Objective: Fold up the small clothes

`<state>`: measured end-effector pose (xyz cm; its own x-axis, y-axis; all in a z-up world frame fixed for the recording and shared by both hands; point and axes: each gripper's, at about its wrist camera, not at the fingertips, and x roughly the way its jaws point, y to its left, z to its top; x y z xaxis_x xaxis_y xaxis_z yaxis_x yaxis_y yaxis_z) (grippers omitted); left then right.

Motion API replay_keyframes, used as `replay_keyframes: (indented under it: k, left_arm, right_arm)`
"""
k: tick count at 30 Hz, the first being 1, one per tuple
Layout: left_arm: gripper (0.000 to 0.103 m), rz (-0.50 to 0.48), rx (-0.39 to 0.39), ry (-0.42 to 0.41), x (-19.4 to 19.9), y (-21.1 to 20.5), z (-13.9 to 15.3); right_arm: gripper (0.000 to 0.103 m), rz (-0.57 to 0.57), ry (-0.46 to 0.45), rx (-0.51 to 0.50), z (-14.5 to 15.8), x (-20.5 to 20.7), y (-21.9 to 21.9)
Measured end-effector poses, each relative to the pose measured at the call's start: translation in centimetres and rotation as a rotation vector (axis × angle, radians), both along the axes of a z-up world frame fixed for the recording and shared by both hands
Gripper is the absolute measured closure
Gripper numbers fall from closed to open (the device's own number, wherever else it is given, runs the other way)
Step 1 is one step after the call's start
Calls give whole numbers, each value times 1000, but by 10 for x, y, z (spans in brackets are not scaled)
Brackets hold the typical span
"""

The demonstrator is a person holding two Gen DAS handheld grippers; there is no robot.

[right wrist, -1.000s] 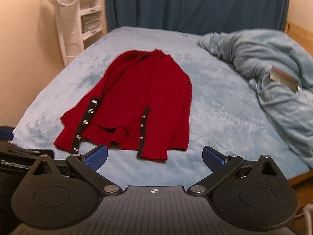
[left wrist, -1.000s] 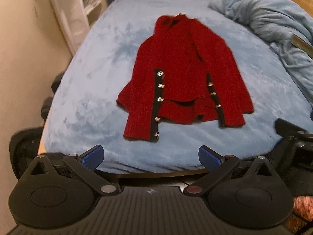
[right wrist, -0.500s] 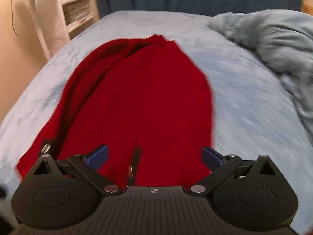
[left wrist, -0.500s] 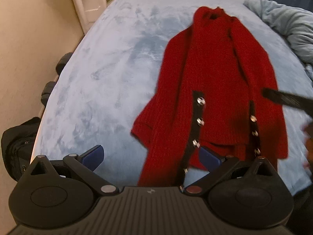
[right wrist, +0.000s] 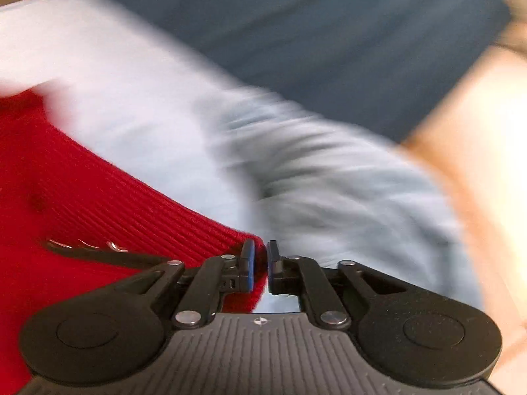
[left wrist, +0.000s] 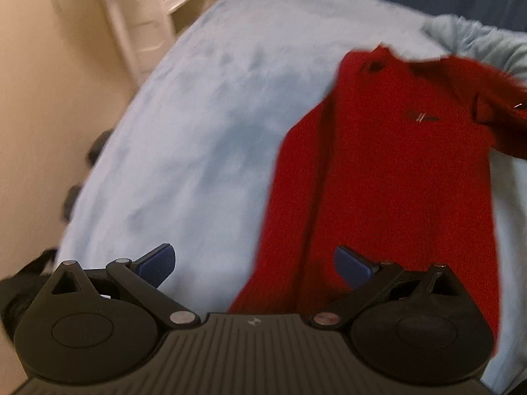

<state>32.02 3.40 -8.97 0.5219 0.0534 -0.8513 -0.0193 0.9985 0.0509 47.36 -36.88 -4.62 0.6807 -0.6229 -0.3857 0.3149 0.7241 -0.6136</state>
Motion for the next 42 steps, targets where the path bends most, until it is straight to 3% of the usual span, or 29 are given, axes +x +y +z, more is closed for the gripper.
replay_keyframes:
  k: [2, 4, 6, 7, 8, 9, 10, 12, 13, 16, 18, 19, 20, 21, 22, 24, 27, 29, 34, 38, 39, 40, 41, 42]
  left_arm:
    - [0, -37, -41, 1, 17, -11, -1]
    - [0, -70, -67, 19, 35, -20, -10]
    - [0, -94, -79, 83, 54, -26, -29]
    - [9, -102, -78, 105, 63, -26, -38]
    - [56, -97, -64, 108, 69, -25, -42]
    - [88, -94, -47, 109, 75, -21, -44]
    - [96, -70, -52, 119, 82, -12, -40]
    - [96, 6, -45, 64, 96, 17, -17]
    - [96, 29, 7, 9, 108, 33, -2]
    - [95, 160, 192, -166, 160, 82, 40]
    - [83, 262, 219, -208, 192, 106, 60]
    - [57, 317, 251, -239, 203, 112, 68]
    - [9, 351, 294, -245, 209, 112, 72]
    - [1, 372, 331, -242, 210, 109, 74]
    - [0, 360, 346, -270, 203, 103, 74]
    - [0, 254, 295, -268, 178, 88, 65]
    - [0, 134, 187, -140, 130, 71, 27]
    - [0, 83, 137, -51, 91, 60, -1]
    - [0, 24, 61, 49, -11, 48, -34]
    - [0, 22, 76, 85, -80, 33, -43]
    - [0, 27, 70, 95, -80, 34, -42]
    - [0, 29, 62, 104, -89, 32, -42]
    - [0, 26, 57, 108, -94, 29, -41]
    - [0, 25, 57, 111, -99, 26, -39]
  right_arm:
    - [46, 44, -3, 94, 6, -11, -5]
    - [34, 118, -4, 205, -6, -40, 8]
    - [34, 169, 44, 340, -29, -67, 24]
    - [34, 190, 95, 440, -47, -88, 35]
    - [34, 198, 145, 507, -62, -104, 45]
    - [34, 204, 188, 560, -77, -121, 55]
    - [34, 204, 220, 598, -89, -138, 65]
    - [36, 225, 257, 635, -106, -171, 87]
    - [36, 225, 256, 644, -109, -181, 91]
    - [36, 179, 256, 716, -122, -206, 100]
    - [35, 129, 273, 823, -128, -218, 95]
    - [35, 101, 286, 888, -132, -222, 93]
    - [34, 76, 293, 928, -134, -230, 92]
    - [32, 52, 302, 976, -136, -233, 90]
    - [28, 40, 305, 1009, -137, -236, 88]
    - [22, 26, 301, 1029, -138, -243, 92]
    - [16, 32, 310, 1039, -145, -248, 96]
    - [16, 52, 322, 988, -143, -251, 110]
    - [18, 193, 250, 847, -114, -274, 143]
    - [17, 275, 391, 711, -136, -284, 170]
    - [16, 260, 393, 694, -144, -283, 173]
    - [10, 233, 341, 715, -149, -284, 169]
    - [19, 214, 290, 755, -147, -284, 165]
    - [35, 205, 238, 791, -142, -284, 161]
